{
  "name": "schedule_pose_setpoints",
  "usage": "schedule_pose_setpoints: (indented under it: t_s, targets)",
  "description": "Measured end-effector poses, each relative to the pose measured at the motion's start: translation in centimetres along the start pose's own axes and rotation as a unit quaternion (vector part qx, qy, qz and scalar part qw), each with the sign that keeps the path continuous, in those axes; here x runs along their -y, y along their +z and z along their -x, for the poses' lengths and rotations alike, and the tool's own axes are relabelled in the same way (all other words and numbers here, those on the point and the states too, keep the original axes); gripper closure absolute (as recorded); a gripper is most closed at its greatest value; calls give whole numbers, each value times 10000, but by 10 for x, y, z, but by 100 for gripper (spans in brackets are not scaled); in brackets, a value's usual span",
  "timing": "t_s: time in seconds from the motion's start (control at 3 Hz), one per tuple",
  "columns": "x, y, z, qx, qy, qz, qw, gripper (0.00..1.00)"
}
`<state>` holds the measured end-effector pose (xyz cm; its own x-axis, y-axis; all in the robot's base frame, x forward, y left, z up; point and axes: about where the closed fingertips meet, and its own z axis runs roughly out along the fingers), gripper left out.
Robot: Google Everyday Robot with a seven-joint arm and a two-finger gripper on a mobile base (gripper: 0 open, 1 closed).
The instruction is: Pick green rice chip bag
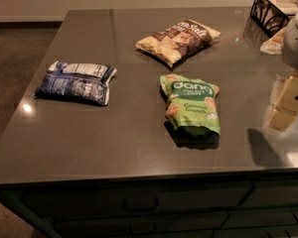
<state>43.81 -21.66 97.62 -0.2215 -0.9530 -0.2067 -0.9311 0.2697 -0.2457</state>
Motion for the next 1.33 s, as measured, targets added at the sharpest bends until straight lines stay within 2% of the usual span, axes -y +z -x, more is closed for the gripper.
schedule_pose_setpoints:
  t_s: [0.33, 0.67, 1.0, 1.33]
  targets:
    - [0, 0, 3, 16, -17, -1, 10000, 0]
    - [-6, 9, 24, 133, -173, 34, 9998, 0]
    - [-9, 37, 49, 64, -212, 43, 9997, 0]
    - [-6, 65, 63, 74, 143, 79, 9998, 0]
